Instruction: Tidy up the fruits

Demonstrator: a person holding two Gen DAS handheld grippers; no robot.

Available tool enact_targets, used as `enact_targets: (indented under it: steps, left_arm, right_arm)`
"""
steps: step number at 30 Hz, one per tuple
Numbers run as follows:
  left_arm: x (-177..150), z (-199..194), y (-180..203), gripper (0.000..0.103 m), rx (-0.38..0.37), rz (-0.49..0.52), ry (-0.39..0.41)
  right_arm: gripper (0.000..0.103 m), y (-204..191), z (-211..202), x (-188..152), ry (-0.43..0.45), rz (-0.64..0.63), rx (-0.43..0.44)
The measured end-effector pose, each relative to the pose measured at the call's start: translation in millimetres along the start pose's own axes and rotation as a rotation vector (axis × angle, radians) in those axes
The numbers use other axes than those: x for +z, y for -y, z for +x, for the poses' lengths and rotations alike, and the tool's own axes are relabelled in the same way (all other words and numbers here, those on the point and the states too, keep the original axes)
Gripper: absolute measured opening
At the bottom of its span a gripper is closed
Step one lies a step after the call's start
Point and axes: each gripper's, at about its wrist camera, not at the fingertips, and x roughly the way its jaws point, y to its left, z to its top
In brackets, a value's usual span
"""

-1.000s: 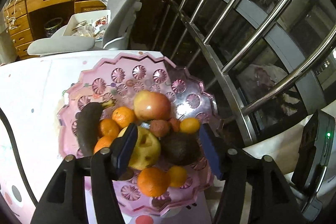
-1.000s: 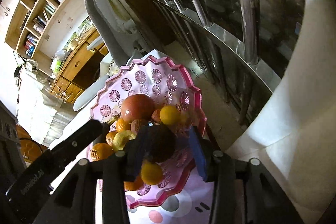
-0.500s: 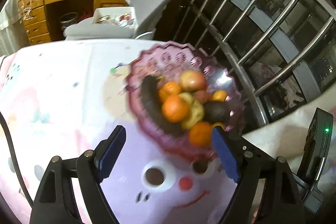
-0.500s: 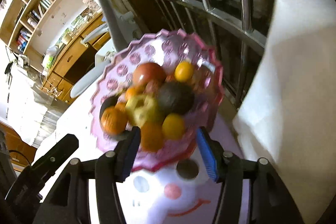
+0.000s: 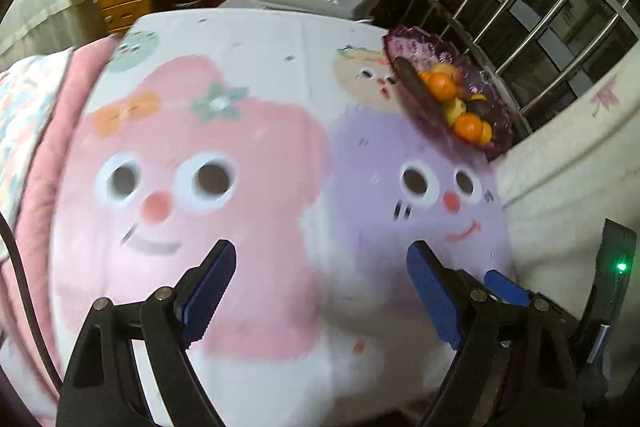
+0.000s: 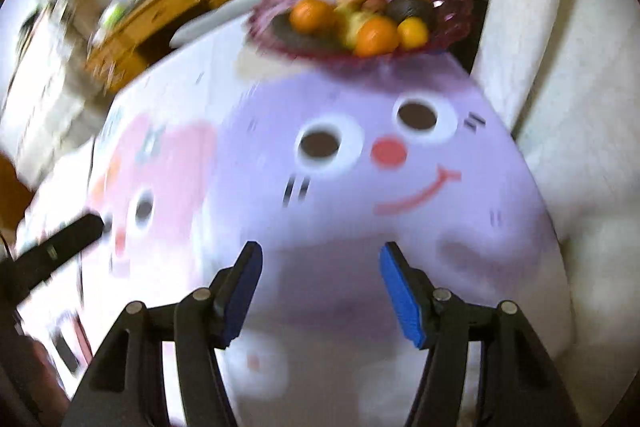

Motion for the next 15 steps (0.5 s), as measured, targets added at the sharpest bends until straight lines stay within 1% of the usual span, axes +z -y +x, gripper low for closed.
enact_targets:
  steps: [1, 3, 4, 5, 8, 11, 13, 15]
  left_arm:
    - [-7.5, -12.4, -2.8, 0.086, -0.001, -0.008, -0.015]
    - [-19.1, -41.6, -3.6, 0.086, -0.014, -0.015, -0.019]
    - [-22.9, -55.9, -1.8, 0.086, -0.008, -0.015, -0.012]
    - [-24.6, -72.2, 2.6, 0.086, 0.003, -0.006, 0.0]
    - [-24.6, -108.9, 16.7, 0.086, 0.048, 0.029, 0.035]
    - [-22.9, -143.0, 25.5, 0.086, 0.043, 0.046, 0.08]
    - [-23.6, -159.4, 31.7, 0.087, 0.048, 0.066, 0.113]
    - [-27.3, -175.0, 40.6, 0.093, 0.069, 0.08, 0.149]
  right_arm:
    - [0.062, -4.0, -9.0, -7.2, -0.018, -0.035, 0.005]
    - [0.078, -13.2, -34.9, -19.8, -0.025, -0.117, 0.017]
    - [0.09, -18.7, -53.0, -24.1, -0.024, -0.171, 0.023]
    - [0.094, -22.9, -67.3, -25.6, -0.015, -0.209, 0.031]
    - [0.095, -33.9, -112.3, -23.7, 0.01, -0.287, 0.08]
    - [0.096, -47.3, -149.4, -17.0, 0.032, -0.326, 0.122]
    - [0.098, -53.3, -168.8, -15.5, 0.036, -0.326, 0.157]
    - [0.098, -53.9, -184.7, -18.1, 0.031, -0.296, 0.206]
